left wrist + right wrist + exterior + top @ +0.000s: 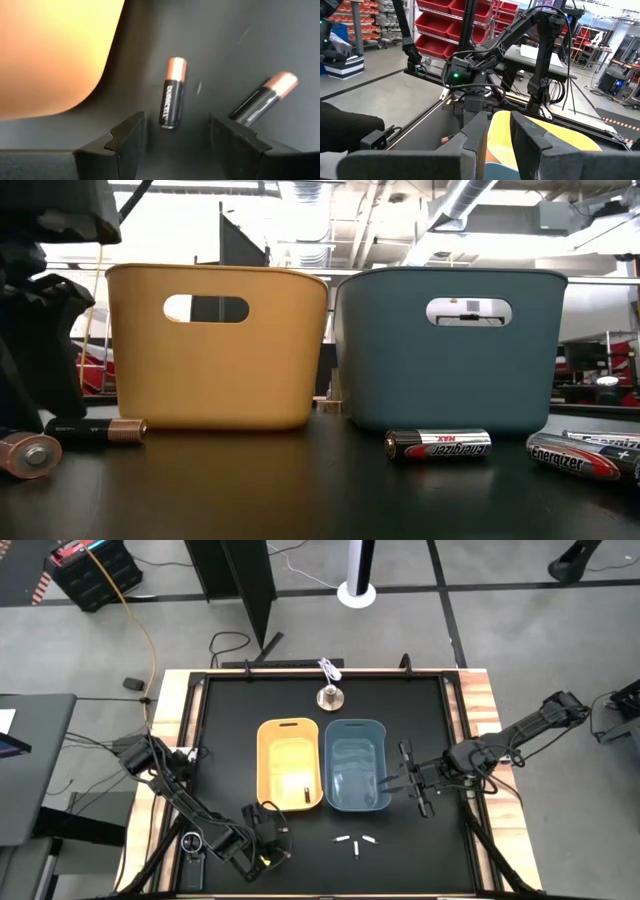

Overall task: Sort batteries
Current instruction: Put the top black battery into the orange bin

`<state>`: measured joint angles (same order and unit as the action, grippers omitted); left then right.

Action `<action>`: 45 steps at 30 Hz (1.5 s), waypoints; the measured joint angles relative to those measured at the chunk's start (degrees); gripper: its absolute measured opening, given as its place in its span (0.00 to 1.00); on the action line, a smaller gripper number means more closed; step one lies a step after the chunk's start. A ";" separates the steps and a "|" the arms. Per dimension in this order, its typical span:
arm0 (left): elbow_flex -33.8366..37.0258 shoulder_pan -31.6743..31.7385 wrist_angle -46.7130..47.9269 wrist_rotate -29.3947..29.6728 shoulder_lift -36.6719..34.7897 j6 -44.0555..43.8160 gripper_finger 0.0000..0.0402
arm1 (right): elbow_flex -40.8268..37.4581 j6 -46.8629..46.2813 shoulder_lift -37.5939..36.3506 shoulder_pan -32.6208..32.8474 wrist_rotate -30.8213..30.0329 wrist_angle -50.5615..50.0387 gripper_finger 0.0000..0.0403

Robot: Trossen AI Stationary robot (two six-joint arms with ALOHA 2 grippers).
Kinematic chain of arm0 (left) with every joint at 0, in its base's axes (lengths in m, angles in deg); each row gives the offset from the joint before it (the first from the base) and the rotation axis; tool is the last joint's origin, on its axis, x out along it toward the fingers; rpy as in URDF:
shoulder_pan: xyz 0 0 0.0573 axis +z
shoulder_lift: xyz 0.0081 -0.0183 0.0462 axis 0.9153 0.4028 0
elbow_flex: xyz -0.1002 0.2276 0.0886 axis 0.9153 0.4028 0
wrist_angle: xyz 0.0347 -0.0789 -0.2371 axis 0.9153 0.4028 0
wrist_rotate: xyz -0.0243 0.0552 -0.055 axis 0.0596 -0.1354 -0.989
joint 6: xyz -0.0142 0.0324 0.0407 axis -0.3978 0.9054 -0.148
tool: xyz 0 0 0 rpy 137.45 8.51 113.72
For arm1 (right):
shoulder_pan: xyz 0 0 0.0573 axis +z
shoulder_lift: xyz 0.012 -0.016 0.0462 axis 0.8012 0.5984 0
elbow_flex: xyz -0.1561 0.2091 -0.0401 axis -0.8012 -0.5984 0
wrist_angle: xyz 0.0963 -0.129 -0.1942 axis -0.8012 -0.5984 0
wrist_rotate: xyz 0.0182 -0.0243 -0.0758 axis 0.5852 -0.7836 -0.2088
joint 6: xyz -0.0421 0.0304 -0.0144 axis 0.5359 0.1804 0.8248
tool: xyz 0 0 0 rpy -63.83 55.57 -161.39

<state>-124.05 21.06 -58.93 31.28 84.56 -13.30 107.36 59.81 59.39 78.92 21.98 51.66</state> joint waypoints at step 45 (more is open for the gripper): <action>-4.17 1.09 0.96 -1.21 3.67 6.57 0.09 | 0.00 0.02 0.01 0.00 0.02 0.06 0.26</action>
<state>-128.22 22.15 -57.97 30.07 88.23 -6.73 107.36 59.83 59.40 78.92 22.00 51.72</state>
